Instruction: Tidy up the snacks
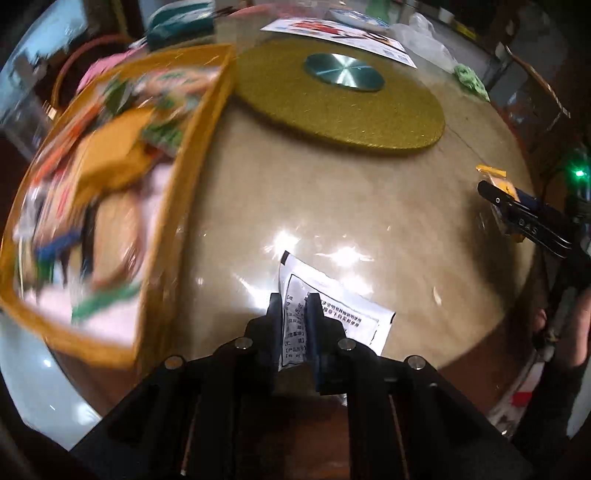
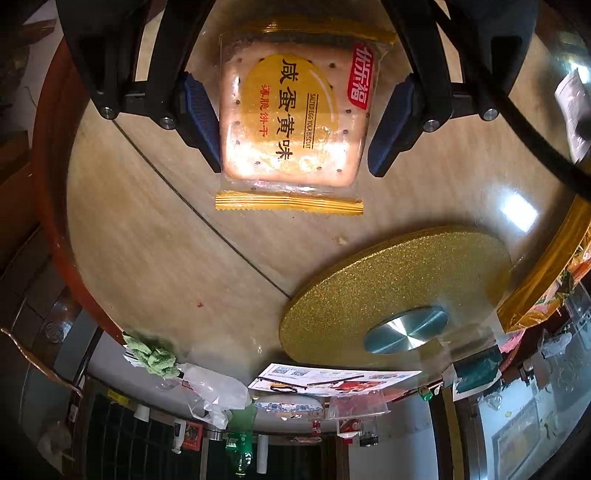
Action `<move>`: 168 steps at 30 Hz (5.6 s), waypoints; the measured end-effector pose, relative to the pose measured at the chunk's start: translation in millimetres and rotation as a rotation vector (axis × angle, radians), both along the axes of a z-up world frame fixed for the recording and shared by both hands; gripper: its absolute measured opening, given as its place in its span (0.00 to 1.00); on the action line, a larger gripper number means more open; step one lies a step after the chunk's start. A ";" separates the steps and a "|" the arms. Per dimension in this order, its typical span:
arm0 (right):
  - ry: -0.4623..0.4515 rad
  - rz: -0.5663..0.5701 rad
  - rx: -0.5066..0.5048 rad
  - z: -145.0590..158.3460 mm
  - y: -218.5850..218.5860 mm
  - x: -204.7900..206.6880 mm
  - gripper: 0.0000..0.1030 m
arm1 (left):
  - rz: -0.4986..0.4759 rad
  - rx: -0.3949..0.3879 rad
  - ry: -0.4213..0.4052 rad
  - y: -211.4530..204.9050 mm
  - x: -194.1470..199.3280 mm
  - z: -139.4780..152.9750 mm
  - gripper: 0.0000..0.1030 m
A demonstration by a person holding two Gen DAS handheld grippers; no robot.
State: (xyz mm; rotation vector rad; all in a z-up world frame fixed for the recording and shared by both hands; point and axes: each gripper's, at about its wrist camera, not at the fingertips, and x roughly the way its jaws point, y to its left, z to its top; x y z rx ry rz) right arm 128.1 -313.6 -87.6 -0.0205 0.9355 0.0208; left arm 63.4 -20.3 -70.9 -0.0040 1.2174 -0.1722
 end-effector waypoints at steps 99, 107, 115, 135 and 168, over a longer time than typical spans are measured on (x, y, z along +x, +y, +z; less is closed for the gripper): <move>-0.088 0.392 0.442 56.2 205.3 -77.4 0.78 | 0.405 0.410 -0.398 79.7 -75.0 55.8 0.89; -0.081 0.402 0.449 53.7 211.6 -81.3 0.78 | 0.400 0.405 -0.390 82.8 -78.1 54.6 0.89; -0.074 0.405 0.448 50.7 216.4 -82.1 0.78 | 0.438 0.384 -0.383 97.0 -81.7 54.4 0.89; -0.064 0.405 0.446 50.7 224.0 -83.4 0.78 | 0.470 0.398 -0.393 109.0 -89.5 54.9 0.89; -0.055 0.411 0.436 48.9 231.0 -82.8 0.78 | 0.471 0.403 -0.388 116.3 -92.4 52.3 0.89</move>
